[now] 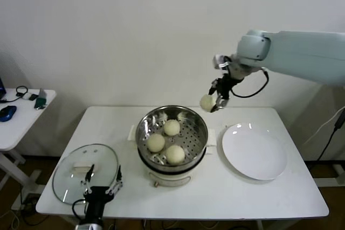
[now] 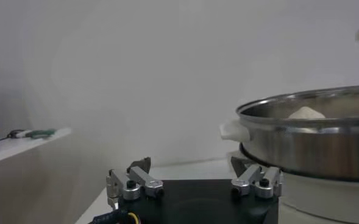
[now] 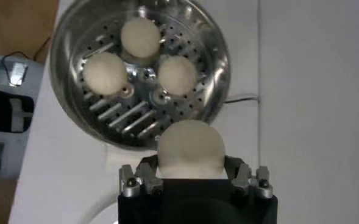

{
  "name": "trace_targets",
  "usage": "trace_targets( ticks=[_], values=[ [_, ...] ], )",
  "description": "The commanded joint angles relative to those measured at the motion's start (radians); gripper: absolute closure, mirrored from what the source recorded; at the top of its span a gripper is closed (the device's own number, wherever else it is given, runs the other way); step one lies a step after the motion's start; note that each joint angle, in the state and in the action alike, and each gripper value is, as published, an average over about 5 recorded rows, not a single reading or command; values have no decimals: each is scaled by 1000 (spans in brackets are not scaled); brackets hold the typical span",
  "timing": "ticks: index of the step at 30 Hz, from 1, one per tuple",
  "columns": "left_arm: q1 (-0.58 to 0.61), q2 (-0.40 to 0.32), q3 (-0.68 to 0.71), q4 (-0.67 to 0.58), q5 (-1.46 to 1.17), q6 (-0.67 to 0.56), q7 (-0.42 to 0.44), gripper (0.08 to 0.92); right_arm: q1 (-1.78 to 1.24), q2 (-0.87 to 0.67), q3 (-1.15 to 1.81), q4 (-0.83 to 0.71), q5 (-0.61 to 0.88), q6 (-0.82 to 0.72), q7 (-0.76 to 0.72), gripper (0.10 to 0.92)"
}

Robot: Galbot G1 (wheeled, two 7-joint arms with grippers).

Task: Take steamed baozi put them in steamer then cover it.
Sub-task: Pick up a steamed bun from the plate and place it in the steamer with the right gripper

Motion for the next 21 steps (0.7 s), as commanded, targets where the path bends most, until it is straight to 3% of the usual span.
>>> trace_targets(
  ticks=[1, 21],
  values=[
    [-14, 10, 2, -5, 0, 8, 0, 177, -84, 120, -42, 106, 72, -65, 109, 321],
    [-6, 13, -7, 1, -15, 8, 2, 177, -234, 216, -25, -45, -11, -69, 118, 319]
  ],
)
